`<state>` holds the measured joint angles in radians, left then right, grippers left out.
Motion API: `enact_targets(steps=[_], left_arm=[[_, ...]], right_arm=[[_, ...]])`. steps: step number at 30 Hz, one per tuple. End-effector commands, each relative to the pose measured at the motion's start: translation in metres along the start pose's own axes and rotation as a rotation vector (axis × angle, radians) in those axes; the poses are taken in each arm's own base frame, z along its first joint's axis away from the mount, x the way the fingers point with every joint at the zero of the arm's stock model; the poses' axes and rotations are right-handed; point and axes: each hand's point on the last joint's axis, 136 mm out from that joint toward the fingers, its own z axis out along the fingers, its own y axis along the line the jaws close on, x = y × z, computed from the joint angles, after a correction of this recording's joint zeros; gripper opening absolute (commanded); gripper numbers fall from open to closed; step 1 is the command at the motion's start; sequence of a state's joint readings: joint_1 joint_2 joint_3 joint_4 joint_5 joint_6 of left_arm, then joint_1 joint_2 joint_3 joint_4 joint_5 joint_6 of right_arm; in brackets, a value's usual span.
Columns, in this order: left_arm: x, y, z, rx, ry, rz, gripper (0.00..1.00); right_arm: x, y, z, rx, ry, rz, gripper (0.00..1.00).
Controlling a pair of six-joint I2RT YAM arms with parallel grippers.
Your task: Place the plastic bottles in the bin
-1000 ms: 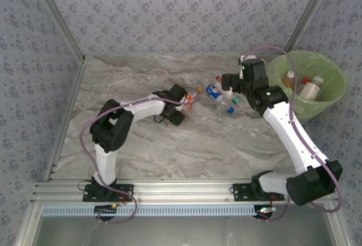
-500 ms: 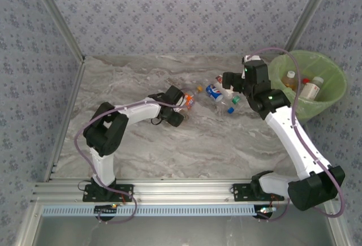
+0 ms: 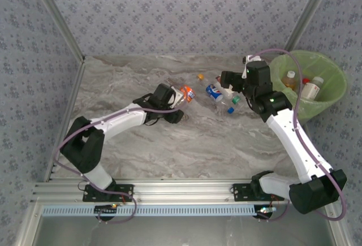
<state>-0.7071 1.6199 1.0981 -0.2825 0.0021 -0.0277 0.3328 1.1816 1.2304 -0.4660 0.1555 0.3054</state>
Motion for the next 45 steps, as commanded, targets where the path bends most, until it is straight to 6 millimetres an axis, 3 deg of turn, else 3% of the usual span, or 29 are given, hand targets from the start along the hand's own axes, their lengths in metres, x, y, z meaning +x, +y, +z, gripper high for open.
enact_targets(steps=[1, 9, 19, 28, 40, 45], left_arm=[[-0.024, -0.021, -0.022, 0.122, -0.112, 0.001, 0.0], [-0.039, -0.049, -0.061, 0.289, -0.238, 0.023, 0.0], [-0.046, -0.061, -0.082, 0.363, -0.317, 0.019, 0.0], [-0.052, -0.062, -0.089, 0.379, -0.354, 0.019, 0.0], [-0.058, -0.064, -0.091, 0.395, -0.377, 0.003, 0.0], [-0.057, -0.063, -0.088, 0.389, -0.37, 0.0, 0.0]], right_arm=[[-0.008, 0.012, -0.001, -0.057, -0.022, 0.042, 0.99], [-0.001, 0.059, 0.003, -0.32, 0.041, 0.066, 0.98], [-0.013, 0.098, 0.012, -0.575, 0.064, 0.254, 0.98], [-0.012, 0.111, 0.019, -0.636, 0.086, 0.278, 0.7], [-0.008, 0.135, 0.024, -0.724, 0.139, 0.252, 0.59], [-0.006, 0.147, 0.029, -0.758, 0.158, 0.237, 0.47]])
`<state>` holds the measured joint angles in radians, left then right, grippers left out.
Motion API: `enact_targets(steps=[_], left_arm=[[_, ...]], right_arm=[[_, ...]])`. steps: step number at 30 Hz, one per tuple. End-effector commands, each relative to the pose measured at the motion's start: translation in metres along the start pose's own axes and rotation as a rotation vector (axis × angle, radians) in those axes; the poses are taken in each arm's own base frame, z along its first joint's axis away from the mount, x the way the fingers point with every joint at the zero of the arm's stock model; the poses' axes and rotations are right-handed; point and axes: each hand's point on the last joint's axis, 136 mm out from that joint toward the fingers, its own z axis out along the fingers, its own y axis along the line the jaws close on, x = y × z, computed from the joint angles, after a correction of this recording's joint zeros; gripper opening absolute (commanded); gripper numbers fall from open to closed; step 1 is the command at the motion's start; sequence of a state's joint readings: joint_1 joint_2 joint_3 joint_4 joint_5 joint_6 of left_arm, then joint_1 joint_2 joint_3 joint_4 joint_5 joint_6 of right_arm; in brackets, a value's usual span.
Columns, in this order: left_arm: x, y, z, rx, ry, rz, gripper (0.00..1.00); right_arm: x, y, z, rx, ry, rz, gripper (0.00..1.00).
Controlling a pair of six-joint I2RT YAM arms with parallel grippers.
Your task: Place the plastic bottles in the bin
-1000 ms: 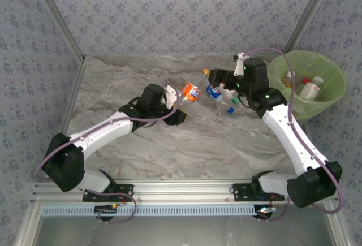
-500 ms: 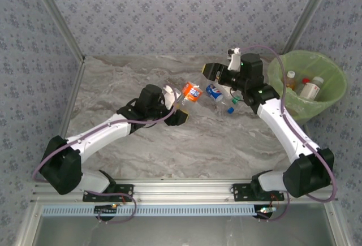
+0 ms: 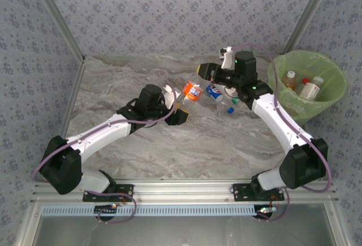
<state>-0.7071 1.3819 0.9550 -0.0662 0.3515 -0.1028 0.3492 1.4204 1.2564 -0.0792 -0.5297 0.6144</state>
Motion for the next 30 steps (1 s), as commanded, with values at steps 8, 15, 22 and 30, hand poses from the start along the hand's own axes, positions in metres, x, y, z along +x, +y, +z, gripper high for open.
enact_targets(steps=[8, 15, 22, 30], left_arm=[[-0.021, -0.004, -0.008, 0.007, -0.088, 0.014, 0.0], [-0.03, -0.005, -0.016, 0.02, -0.129, 0.009, 0.49], [-0.036, 0.0, -0.033, 0.059, -0.214, -0.058, 0.99], [-0.033, 0.019, -0.052, -0.028, -0.26, -0.089, 0.99]], right_arm=[[-0.004, 0.016, -0.001, -0.037, 0.009, -0.062, 0.06], [-0.006, 0.018, -0.009, -0.022, 0.001, -0.083, 0.0], [-0.018, 0.0, -0.028, 0.081, -0.068, -0.085, 0.0], [-0.026, -0.027, -0.063, 0.252, -0.128, -0.113, 0.0]])
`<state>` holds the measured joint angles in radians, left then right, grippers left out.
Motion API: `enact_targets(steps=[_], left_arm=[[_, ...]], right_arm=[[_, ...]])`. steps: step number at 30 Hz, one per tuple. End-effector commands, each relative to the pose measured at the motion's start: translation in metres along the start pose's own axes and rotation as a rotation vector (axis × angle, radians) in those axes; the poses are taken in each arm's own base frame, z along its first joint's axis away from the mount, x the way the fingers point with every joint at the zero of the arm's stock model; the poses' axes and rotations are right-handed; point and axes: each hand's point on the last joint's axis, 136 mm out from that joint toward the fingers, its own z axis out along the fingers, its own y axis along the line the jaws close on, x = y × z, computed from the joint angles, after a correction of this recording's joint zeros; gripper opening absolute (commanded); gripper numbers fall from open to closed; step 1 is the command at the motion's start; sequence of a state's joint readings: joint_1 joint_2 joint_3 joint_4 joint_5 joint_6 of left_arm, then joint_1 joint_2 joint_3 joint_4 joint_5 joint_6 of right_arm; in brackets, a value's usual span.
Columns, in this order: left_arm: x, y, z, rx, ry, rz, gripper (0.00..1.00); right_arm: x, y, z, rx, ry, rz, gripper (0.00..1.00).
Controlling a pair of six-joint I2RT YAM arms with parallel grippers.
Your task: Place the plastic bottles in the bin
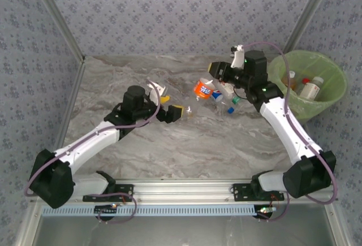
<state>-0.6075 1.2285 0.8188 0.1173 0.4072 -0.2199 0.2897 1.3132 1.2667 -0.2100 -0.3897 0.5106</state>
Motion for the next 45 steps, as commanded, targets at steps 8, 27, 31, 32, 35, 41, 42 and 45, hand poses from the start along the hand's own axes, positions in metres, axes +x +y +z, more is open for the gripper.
enact_targets(steps=[8, 27, 31, 32, 35, 41, 42, 45], left_arm=[[-0.006, 0.047, -0.026, -0.241, -0.084, -0.026, 0.99], [0.006, 0.083, -0.045, -0.417, -0.054, -0.021, 0.99], [0.007, 0.093, -0.051, -0.484, -0.054, -0.022, 0.99], [0.007, 0.094, -0.053, -0.491, -0.057, -0.018, 0.99], [0.008, 0.096, -0.055, -0.5, -0.059, -0.005, 0.99], [0.011, 0.102, -0.057, -0.524, -0.092, 0.01, 0.99], [0.011, 0.104, -0.058, -0.537, -0.1, 0.006, 0.99], [0.013, 0.112, -0.061, -0.585, -0.11, -0.01, 0.99]], right_arm=[[-0.019, -0.031, -0.056, 0.189, -0.107, -0.062, 0.0], [-0.102, -0.002, -0.19, 0.347, -0.509, -0.275, 0.0], [-0.115, -0.003, -0.219, 0.425, -0.607, -0.293, 0.0], [-0.119, -0.004, -0.227, 0.449, -0.638, -0.294, 0.0], [-0.132, -0.003, -0.255, 0.508, -0.746, -0.297, 0.0], [-0.146, 0.015, -0.298, 0.53, -0.924, -0.311, 0.0], [-0.148, 0.014, -0.305, 0.55, -0.954, -0.309, 0.0], [-0.154, 0.008, -0.324, 0.627, -1.038, -0.299, 0.0]])
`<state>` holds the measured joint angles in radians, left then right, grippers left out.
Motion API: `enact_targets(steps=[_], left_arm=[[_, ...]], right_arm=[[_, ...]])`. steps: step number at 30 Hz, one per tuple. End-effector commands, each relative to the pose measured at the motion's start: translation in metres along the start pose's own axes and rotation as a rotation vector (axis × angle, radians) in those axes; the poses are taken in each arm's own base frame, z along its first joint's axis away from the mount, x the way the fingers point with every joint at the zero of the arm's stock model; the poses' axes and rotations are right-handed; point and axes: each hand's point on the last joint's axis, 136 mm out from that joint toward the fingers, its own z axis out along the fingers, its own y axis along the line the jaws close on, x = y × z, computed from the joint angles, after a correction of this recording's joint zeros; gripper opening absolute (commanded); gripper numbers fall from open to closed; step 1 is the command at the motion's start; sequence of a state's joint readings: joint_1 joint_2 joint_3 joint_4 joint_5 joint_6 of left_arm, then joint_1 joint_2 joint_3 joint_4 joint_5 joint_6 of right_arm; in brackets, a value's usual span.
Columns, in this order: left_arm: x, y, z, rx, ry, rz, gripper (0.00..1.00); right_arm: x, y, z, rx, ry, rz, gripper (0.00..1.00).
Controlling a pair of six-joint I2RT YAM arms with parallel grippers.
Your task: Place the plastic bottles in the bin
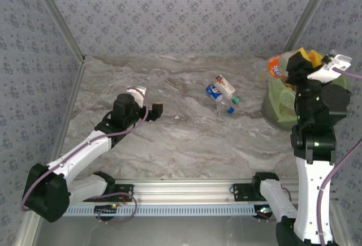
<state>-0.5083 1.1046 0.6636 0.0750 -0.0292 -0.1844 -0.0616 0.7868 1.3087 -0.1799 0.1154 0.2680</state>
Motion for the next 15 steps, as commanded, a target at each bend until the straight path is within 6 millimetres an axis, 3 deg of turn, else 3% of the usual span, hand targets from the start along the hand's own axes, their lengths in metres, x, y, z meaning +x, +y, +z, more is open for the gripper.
enact_targets(steps=[1, 10, 15], left_arm=[[-0.015, 0.013, -0.002, -0.071, -0.067, -0.014, 0.99], [-0.013, 0.025, -0.001, -0.14, -0.065, -0.038, 0.99], [-0.007, 0.025, -0.003, -0.138, -0.059, -0.05, 0.99]], right_arm=[[-0.034, -0.02, -0.006, 0.12, -0.159, -0.032, 0.0], [-0.025, -0.085, 0.019, 0.338, -0.167, -0.015, 0.0], [-0.013, -0.143, 0.028, 0.512, -0.16, 0.021, 0.0]])
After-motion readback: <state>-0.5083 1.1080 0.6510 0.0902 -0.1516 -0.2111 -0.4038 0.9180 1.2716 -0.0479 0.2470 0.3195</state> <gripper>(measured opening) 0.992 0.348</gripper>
